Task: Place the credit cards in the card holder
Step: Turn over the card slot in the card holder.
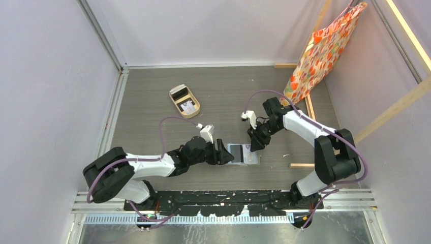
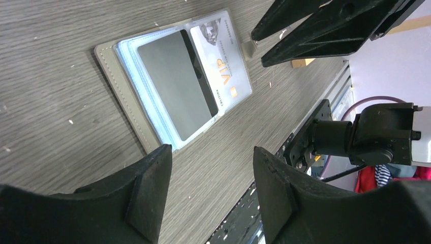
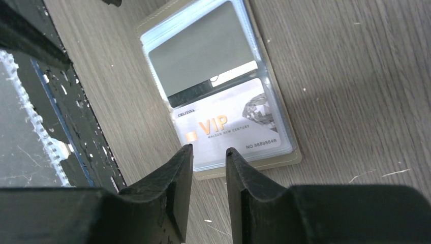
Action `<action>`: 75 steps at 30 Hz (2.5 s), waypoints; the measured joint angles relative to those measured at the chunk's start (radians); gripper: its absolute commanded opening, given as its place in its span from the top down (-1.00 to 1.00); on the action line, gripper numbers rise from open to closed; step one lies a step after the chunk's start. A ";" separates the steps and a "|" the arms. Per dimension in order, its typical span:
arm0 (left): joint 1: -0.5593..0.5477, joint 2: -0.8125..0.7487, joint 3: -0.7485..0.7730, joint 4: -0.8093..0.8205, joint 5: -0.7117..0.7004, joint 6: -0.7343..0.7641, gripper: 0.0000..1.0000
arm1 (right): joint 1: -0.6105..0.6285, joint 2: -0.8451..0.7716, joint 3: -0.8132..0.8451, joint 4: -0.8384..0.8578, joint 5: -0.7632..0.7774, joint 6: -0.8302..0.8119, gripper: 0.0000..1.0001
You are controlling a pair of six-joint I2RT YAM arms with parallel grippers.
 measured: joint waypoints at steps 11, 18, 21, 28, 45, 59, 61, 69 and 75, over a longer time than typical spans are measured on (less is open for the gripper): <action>0.031 0.173 0.067 0.060 0.076 -0.023 -0.11 | 0.028 0.058 0.032 0.014 0.084 0.091 0.40; 0.031 0.179 0.119 -0.011 0.057 -0.013 -0.12 | 0.068 0.132 0.050 0.021 0.127 0.125 0.44; 0.031 0.186 0.135 -0.029 0.056 -0.011 -0.12 | 0.080 0.143 0.055 0.020 0.141 0.134 0.47; 0.031 0.229 0.151 -0.066 0.056 -0.012 -0.14 | 0.087 0.192 0.090 0.017 0.178 0.142 0.49; 0.031 0.275 0.190 -0.074 0.096 -0.036 -0.05 | 0.098 0.210 0.111 -0.004 0.198 0.156 0.49; 0.031 0.152 0.176 -0.132 0.072 -0.016 -0.03 | 0.103 0.210 0.114 -0.007 0.205 0.156 0.49; 0.031 0.101 0.174 -0.162 0.056 -0.005 -0.03 | 0.103 0.211 0.116 -0.009 0.207 0.156 0.49; 0.031 0.016 0.156 -0.182 0.039 0.012 0.01 | 0.104 0.218 0.123 -0.016 0.208 0.156 0.49; 0.031 0.114 0.154 -0.130 0.054 -0.005 0.03 | 0.104 0.221 0.125 -0.018 0.208 0.156 0.49</action>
